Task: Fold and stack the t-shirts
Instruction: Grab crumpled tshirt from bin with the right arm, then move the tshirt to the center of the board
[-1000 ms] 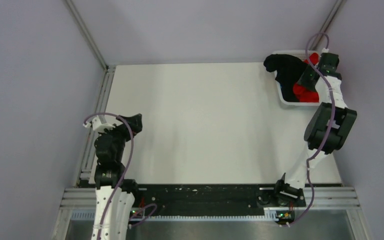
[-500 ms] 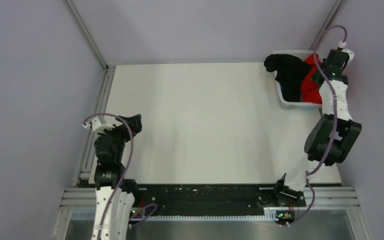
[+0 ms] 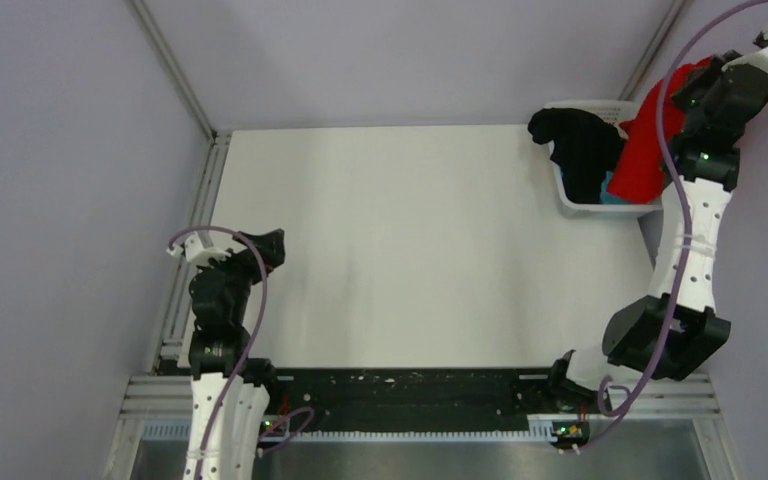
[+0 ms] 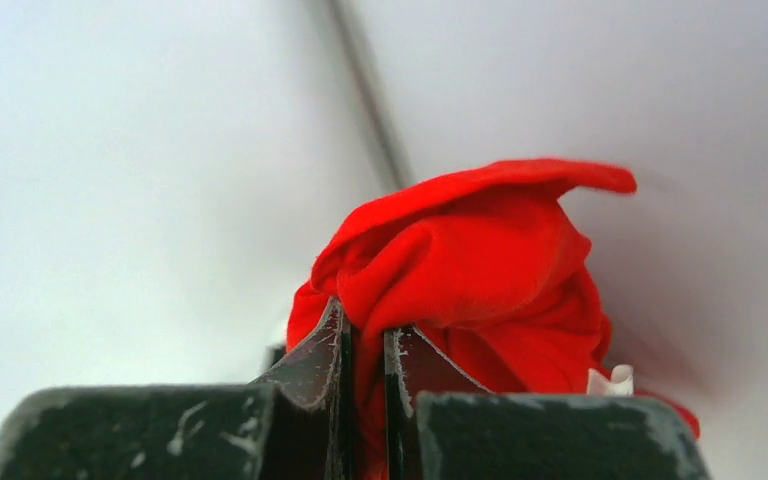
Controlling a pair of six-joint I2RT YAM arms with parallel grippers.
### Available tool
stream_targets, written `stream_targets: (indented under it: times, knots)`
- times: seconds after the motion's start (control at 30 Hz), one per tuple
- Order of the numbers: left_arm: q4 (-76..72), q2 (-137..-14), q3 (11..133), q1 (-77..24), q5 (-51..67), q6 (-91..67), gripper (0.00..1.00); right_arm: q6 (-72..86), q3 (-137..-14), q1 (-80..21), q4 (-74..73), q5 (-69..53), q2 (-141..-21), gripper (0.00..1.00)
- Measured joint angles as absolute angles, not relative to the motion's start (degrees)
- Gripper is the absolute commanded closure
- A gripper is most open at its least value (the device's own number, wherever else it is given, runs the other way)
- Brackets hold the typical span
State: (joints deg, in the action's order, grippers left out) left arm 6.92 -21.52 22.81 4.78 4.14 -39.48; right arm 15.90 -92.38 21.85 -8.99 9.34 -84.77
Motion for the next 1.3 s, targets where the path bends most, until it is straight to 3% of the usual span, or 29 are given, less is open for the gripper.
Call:
stream_targets:
  times: [0.17, 0.3, 0.6, 0.73, 0.8, 0.83, 0.9, 0.97, 1.03, 1.17, 1.3]
  knots:
    - [6.9, -21.5, 22.8, 4.8, 5.8, -39.2, 0.01, 18.8, -101.6, 20.6, -6.0, -5.8, -82.9, 1.00]
    - [7.3, -21.5, 22.8, 4.8, 5.9, -39.1, 0.01, 21.3, -106.2, 13.7, -1.4, -18.8, -81.3, 1.00]
    - [8.8, -21.5, 22.8, 4.8, 5.0, -39.2, 0.01, 25.8, -105.0, -12.1, 2.6, -33.6, -78.9, 1.00]
    - [11.8, -21.5, 23.2, 4.8, 2.9, -39.8, 0.01, 26.2, -95.4, -20.1, 5.3, -33.3, -76.8, 0.99]
    - [13.5, -21.5, 23.6, 4.8, 1.7, -40.4, 0.01, 26.5, -87.7, -21.3, 6.2, -31.5, -74.8, 0.89]
    - [14.5, -21.5, 24.0, 4.8, 1.0, -40.6, 0.01, 26.5, -84.0, -21.4, 6.0, -30.4, -73.7, 0.79]
    - [16.3, -21.5, 24.8, 4.8, -0.1, -41.0, 0.01, 25.8, -74.1, -21.4, 5.9, -25.5, -70.9, 0.34]
    - [17.6, -21.5, 25.4, 4.8, -0.5, -41.5, 0.01, 25.0, -64.8, -21.4, 4.9, -19.5, -68.6, 0.08]
    - [18.5, -21.6, 25.6, 4.8, -0.4, -42.2, 0.01, 23.7, -55.5, -21.4, 4.4, -10.9, -66.9, 0.01]
    - [18.5, -24.3, 25.6, 4.8, 3.7, -43.5, 0.02, 22.5, -43.7, -21.3, 0.2, 3.9, -65.7, 0.01]
    - [18.0, -29.3, 25.6, 4.8, 9.4, -44.8, 0.01, 22.5, -38.5, -21.3, -2.9, 10.4, -60.8, 0.01]
